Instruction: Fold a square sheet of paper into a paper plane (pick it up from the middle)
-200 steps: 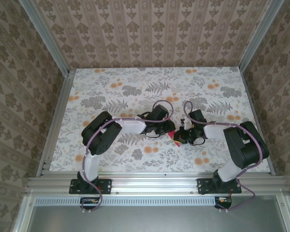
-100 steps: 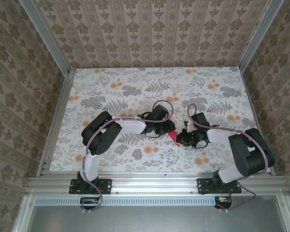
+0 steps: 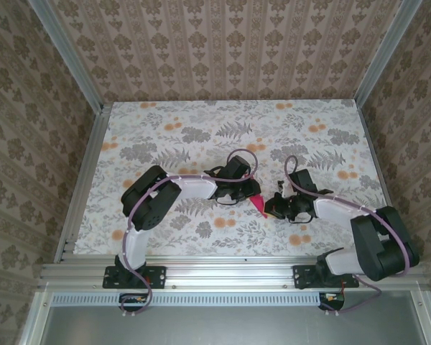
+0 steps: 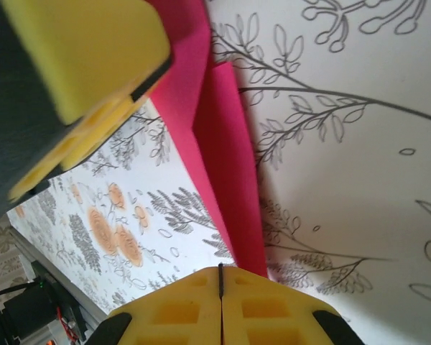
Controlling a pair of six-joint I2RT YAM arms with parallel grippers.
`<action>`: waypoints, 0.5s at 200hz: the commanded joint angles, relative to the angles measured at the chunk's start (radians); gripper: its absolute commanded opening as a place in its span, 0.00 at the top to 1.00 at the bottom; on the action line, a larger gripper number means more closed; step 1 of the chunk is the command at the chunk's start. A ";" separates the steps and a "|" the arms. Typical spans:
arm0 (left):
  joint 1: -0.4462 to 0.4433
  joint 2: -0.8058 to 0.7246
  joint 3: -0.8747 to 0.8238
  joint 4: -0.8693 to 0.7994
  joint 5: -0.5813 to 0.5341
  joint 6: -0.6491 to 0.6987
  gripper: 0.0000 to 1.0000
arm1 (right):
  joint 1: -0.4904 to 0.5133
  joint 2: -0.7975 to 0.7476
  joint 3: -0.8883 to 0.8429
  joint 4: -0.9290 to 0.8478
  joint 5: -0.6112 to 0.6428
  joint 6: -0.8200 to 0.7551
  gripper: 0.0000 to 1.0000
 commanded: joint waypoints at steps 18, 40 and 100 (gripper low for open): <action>0.010 0.044 0.001 -0.072 -0.011 0.028 0.70 | 0.001 0.092 -0.040 -0.033 -0.015 -0.011 0.93; 0.009 0.038 -0.004 -0.074 -0.009 0.030 0.71 | 0.001 0.103 -0.041 -0.064 0.052 -0.015 0.94; 0.007 0.028 -0.005 -0.078 -0.010 0.033 0.71 | 0.002 -0.079 0.019 -0.066 -0.006 0.014 0.94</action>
